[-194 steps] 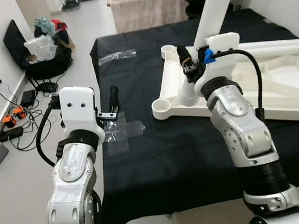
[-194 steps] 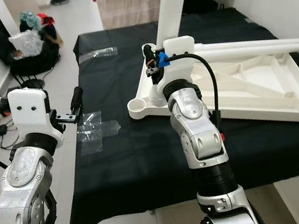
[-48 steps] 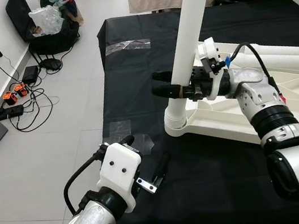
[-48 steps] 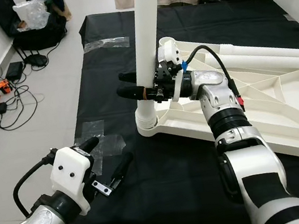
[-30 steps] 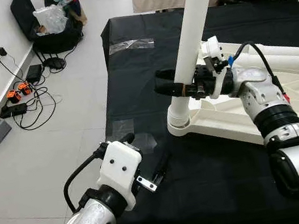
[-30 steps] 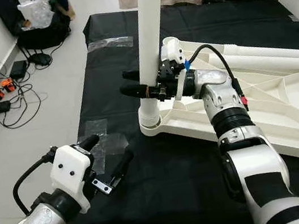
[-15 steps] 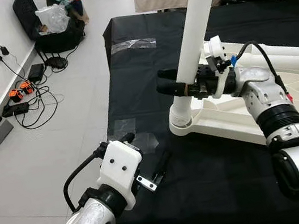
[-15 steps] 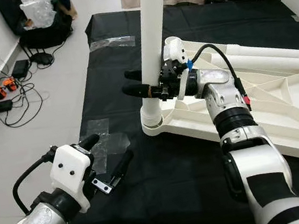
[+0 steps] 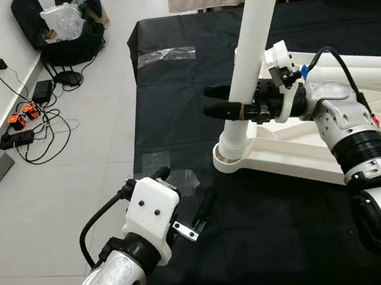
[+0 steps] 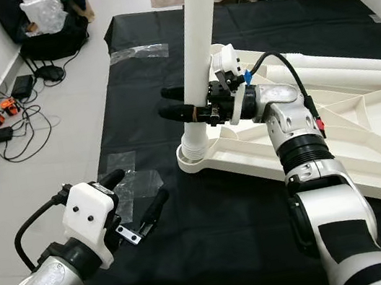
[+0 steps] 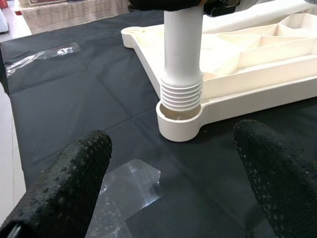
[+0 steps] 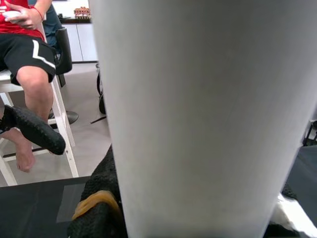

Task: Building children table

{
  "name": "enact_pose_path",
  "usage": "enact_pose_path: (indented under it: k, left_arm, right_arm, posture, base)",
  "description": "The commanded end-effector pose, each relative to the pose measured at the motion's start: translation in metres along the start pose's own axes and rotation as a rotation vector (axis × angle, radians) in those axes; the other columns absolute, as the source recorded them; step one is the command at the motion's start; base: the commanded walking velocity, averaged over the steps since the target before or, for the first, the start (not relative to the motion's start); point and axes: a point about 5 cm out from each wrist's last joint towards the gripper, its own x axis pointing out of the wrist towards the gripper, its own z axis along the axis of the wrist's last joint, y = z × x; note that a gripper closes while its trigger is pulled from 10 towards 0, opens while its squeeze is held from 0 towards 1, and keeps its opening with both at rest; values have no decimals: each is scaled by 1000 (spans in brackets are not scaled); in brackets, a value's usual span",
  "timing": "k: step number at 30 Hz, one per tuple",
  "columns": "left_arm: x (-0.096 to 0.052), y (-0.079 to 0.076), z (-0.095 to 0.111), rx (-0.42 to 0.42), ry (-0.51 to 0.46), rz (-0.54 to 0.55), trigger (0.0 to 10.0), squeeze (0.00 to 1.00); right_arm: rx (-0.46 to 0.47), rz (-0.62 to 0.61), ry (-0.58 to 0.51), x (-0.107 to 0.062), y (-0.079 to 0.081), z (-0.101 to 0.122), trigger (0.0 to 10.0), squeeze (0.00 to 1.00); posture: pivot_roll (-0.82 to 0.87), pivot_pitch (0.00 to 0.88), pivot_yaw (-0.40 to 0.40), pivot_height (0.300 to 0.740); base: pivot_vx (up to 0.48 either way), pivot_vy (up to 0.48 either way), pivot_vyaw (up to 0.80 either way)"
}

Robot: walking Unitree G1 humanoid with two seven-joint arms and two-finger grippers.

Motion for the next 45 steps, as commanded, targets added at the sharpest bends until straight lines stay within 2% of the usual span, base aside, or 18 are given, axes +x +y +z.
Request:
enact_pose_path:
  k: [1, 15, 31, 45]
  left_arm:
    - [-1, 0, -6, 2, 40, -7, 10000, 0]
    - [0, 0, -7, 0, 39, -2, 10000, 0]
    - [0, -1, -5, 3, 32, -3, 10000, 0]
    - [0, 0, -5, 5, 31, -2, 10000, 0]
  right_arm:
    - [0, 15, -15, -1, 2, 0, 10000, 0]
    - [16, 52, -18, 8, 10, -6, 10000, 0]
    - [0, -28, 3, 9, 3, -7, 10000, 0]
    - [3, 17, 9, 7, 7, -7, 10000, 0]
  posture:
    - [156, 204, -36, 740]
    - [155, 208, -40, 740]
    - [155, 210, -44, 740]
    - [153, 210, -44, 740]
  base:
    - [0, 0, 0]
    - [0, 0, 0]
    - [0, 0, 0]
    - [0, 0, 0]
